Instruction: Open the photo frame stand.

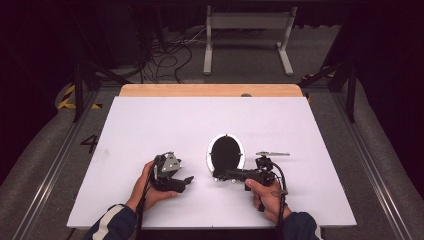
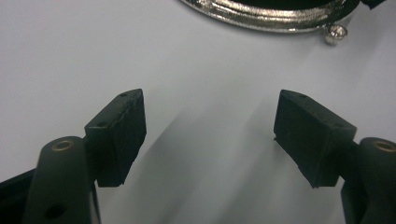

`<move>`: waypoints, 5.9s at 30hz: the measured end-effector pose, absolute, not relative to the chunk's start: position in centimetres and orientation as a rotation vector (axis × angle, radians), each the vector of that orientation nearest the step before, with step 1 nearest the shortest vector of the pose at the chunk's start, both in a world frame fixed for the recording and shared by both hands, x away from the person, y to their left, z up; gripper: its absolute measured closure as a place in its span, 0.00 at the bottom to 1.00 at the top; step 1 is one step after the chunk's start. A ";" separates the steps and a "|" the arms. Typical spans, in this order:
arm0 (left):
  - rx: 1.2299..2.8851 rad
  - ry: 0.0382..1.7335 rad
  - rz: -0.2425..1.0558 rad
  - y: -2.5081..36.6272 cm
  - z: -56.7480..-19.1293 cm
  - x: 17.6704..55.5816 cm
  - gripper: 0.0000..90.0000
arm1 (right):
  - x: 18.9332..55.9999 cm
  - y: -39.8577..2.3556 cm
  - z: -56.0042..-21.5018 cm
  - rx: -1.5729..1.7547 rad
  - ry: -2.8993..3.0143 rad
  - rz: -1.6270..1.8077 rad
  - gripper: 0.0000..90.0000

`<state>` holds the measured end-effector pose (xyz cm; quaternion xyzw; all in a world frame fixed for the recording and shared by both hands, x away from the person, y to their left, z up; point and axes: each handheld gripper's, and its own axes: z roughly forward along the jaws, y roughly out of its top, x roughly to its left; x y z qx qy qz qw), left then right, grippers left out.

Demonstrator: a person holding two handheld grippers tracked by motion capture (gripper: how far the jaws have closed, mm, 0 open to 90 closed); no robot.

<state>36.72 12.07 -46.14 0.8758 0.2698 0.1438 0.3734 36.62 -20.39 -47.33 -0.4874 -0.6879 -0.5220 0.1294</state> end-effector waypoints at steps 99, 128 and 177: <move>1.945 0.524 0.104 11.5 -43.4 39.3 0.81 | 36.0 -18.6 -45.2 -1.047 -2.357 -1.648 0.81; 1.994 0.497 0.383 9.6 -42.9 38.3 0.85 | 36.4 -19.8 -44.5 -1.065 -2.410 -1.644 0.85; 2.052 0.428 0.430 9.5 -43.0 36.8 0.85 | 35.4 -19.6 -44.4 -0.968 -2.409 -1.592 0.86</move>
